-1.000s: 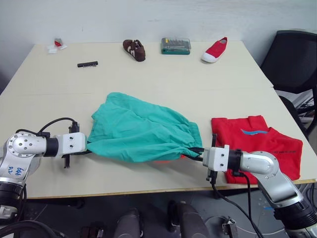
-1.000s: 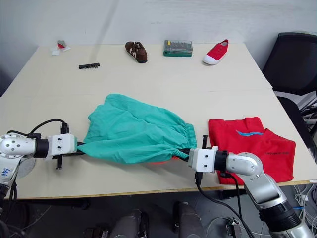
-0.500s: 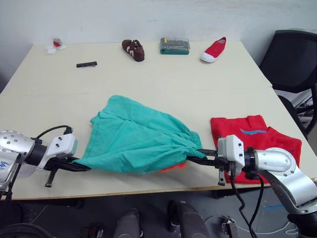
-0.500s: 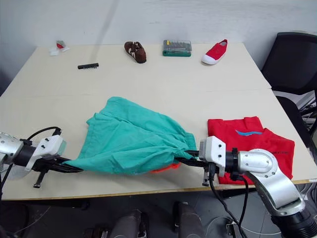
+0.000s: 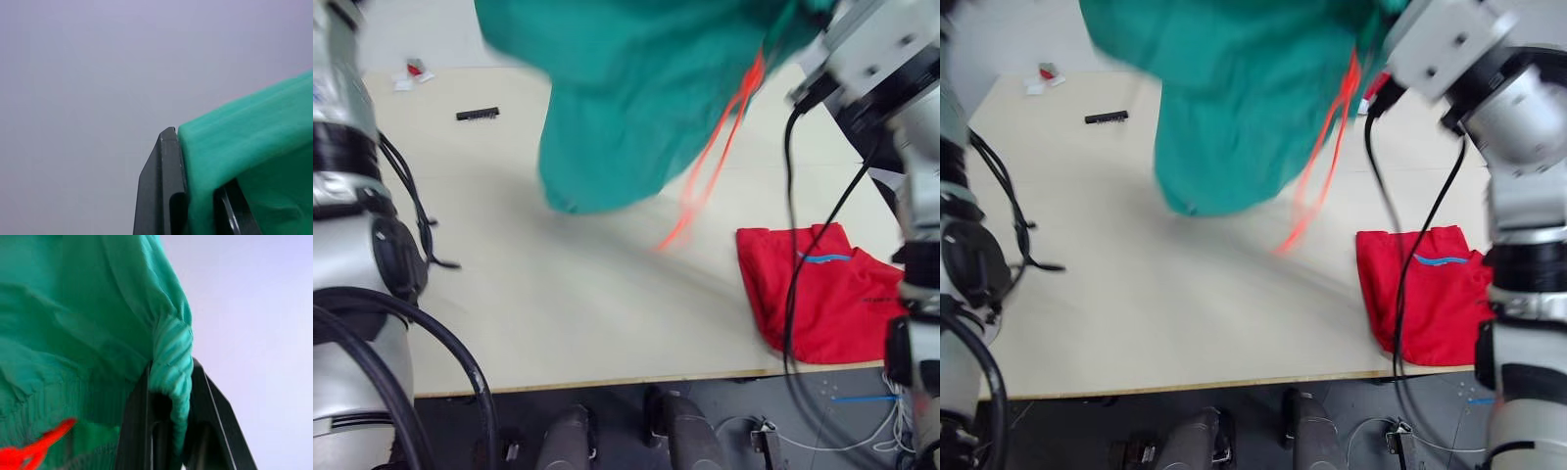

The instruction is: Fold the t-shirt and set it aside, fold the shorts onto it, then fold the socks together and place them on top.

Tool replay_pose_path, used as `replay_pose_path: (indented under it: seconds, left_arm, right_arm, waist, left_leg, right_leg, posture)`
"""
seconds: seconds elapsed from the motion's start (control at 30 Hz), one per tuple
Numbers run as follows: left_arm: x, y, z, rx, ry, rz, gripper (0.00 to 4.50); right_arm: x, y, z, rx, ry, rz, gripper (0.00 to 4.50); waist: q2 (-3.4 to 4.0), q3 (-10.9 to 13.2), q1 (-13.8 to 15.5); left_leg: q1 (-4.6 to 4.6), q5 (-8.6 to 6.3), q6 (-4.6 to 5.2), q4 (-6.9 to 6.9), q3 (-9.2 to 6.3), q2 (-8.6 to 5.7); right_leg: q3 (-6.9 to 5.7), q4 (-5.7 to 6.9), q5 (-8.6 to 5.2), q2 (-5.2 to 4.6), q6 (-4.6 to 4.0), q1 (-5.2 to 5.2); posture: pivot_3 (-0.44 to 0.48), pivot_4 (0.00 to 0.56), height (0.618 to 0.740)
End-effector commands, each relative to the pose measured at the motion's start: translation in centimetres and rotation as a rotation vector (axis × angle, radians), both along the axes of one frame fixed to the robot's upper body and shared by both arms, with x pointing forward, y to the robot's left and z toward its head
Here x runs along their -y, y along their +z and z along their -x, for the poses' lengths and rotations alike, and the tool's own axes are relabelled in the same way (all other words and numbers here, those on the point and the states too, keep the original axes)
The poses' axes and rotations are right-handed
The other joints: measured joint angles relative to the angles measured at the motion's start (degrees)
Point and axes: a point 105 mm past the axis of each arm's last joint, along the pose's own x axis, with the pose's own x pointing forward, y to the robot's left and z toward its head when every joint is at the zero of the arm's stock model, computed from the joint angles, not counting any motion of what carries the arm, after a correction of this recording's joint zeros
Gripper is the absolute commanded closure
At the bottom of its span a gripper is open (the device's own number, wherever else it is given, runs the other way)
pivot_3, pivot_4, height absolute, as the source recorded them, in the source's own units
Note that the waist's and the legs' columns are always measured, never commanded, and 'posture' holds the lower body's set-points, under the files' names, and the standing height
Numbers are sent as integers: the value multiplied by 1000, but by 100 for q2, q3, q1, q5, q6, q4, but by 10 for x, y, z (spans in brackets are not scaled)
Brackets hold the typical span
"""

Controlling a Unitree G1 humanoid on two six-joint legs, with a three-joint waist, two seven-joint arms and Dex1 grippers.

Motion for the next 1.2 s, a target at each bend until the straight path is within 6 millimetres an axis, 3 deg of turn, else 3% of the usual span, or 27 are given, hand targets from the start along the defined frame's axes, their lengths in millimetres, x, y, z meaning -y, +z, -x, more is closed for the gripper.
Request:
replay_pose_path:
  seconds: [0.03, 0.1, 0.17, 0.27, 0.3, 0.33, 0.4, 0.47, 0.67, 0.8, 0.9, 1.0, 1.1, 1.2]
  left_arm:
    - [-17, -1, 10, -71, -104, -6, 4452]
    - [-16, -15, 13, -165, -212, -71, 4452]
    - [-20, -57, 16, -337, -292, -208, 4452]
    - [-26, -105, 22, -503, -318, -306, 4452]
    - [-43, -161, 31, -728, -334, -344, 4452]
    - [-51, -199, 45, -900, -356, -367, 4452]
    - [-62, -249, 71, -1135, -353, -416, 4452]
    - [-72, -275, 91, -1270, -316, -475, 4452]
    - [-80, -303, 137, -1558, -377, -542, 4452]
    - [-68, -293, 165, -1725, -508, -525, 4452]
    - [-64, -280, 161, -1713, -543, -533, 4452]
    - [-64, -272, 138, -1597, -520, -566, 4452]
    - [-45, -257, 72, -1336, -482, -547, 4452]
    - [-15, -239, 12, -1157, -442, -566, 4452]
  right_arm:
    - [-2, -19, -4, -90, 38, 42, 4500]
    - [-10, -44, -7, -264, 128, 20, 4500]
    - [-23, -89, -5, -453, 196, 62, 4500]
    - [-33, -133, 4, -595, 236, 119, 4500]
    - [-39, -179, 9, -737, 270, 151, 4500]
    - [-44, -211, 18, -841, 299, 168, 4500]
    - [-46, -248, 35, -991, 344, 182, 4500]
    - [-41, -262, 43, -1093, 364, 171, 4500]
    - [-39, -287, 71, -1347, 475, 197, 4500]
    - [-35, -294, 94, -1577, 583, 172, 4500]
    - [-34, -292, 103, -1723, 655, 89, 4500]
    - [-30, -286, 95, -1740, 655, -36, 4500]
    - [-21, -279, 76, -1743, 636, -254, 4500]
    - [-12, -275, 61, -1748, 615, -442, 4500]
  waist:
    - [0, 0, -32]
    - [-3, 2, -87]
    - [-1, 4, -123]
    - [7, 11, -155]
    - [5, 14, -155]
    - [11, 11, -206]
    - [9, 16, -243]
    - [-14, 28, -229]
    - [-17, 10, -22]
    - [-10, 6, 40]
    - [-12, 5, 57]
    - [-2, 3, 84]
    - [23, -13, 179]
    - [-10, -34, 351]
  left_leg:
    - [23, -10, 1, -11, 27, 1]
    - [44, -36, 6, -24, 51, 4]
    - [24, -38, 8, -5, 62, 10]
    - [34, -39, 9, 35, 41, 27]
    - [40, -37, 10, 41, 34, 34]
    - [40, -37, 11, 52, 32, 37]
    - [135, -42, -6, 27, 33, 58]
    - [153, -59, -24, 40, 26, 94]
    - [171, -52, -40, 41, 16, 101]
    - [172, -58, -47, 33, 18, 104]
    - [171, -65, -57, 35, 10, 109]
    - [171, -68, -54, 35, 13, 107]
    - [174, -70, -48, 34, 21, 105]
    - [159, -34, -70, 45, 46, 95]
  right_leg:
    - [-42, -5, -10, 4, -15, 15]
    - [-103, -19, -24, -5, -29, 33]
    - [-103, -35, -26, -12, -27, 28]
    - [-79, 3, -27, -14, -25, 27]
    - [-71, 11, -25, -15, -25, 27]
    - [-64, 24, -23, -14, -28, 27]
    - [3, 8, -26, -12, -48, 104]
    - [0, -14, -38, 3, -62, 125]
    - [8, -6, -48, 5, -111, 127]
    - [10, 12, -60, 7, -131, 115]
    - [0, 20, -61, 8, -133, 114]
    - [-6, 6, -66, 12, -140, 119]
    - [-1, 4, -66, 24, -140, 124]
    - [-15, 4, -23, 74, -143, 133]
  posture:
    - [0, 150, 740]
    - [0, 150, 740]
    - [0, 150, 740]
    - [0, 150, 740]
    - [0, 150, 740]
    - [0, 150, 740]
    - [0, 150, 740]
    - [0, 150, 740]
    - [0, 150, 740]
    - [0, 150, 740]
    - [0, 150, 740]
    - [0, 150, 740]
    - [0, 150, 740]
    - [0, 150, 740]
